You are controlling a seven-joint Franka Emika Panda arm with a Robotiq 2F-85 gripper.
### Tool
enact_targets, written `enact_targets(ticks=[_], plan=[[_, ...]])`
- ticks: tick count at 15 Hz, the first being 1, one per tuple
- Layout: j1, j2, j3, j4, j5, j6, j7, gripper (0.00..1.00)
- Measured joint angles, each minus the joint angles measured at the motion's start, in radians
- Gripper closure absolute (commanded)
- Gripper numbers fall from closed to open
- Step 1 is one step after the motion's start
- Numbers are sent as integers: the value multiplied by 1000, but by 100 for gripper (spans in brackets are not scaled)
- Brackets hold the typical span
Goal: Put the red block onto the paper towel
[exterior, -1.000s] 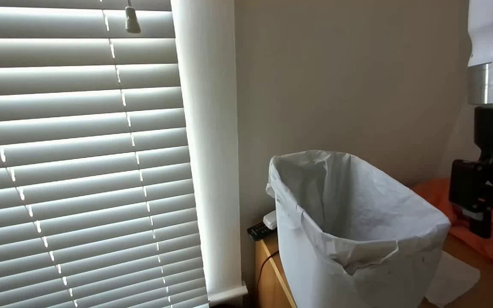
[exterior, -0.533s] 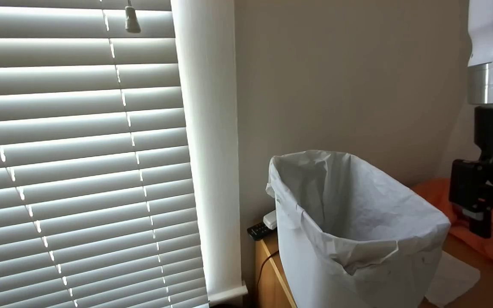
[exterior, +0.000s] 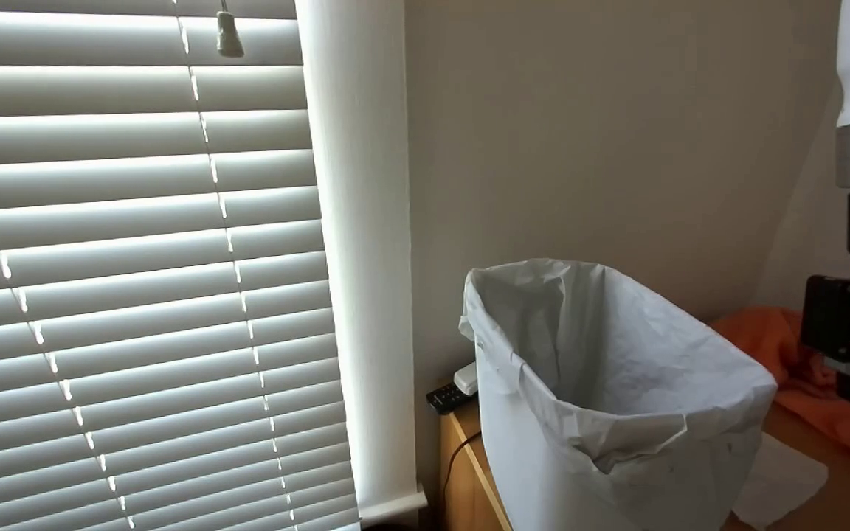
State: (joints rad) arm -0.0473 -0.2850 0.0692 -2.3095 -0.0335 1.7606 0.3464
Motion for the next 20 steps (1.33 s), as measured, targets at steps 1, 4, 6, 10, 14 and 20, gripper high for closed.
enact_targets(ticks=[1,4,6,10,14,20], plan=[[-12,2,-25,-6,0,0,-8,0],[-48,5,-98,-42,2,74,-81,0],[-65,9,-144,-82,16,177,-137,0],[-88,28,-219,-147,103,349,-228,0],[-90,32,-228,-154,123,362,-239,0],[-108,91,-229,-140,122,415,-190,0]])
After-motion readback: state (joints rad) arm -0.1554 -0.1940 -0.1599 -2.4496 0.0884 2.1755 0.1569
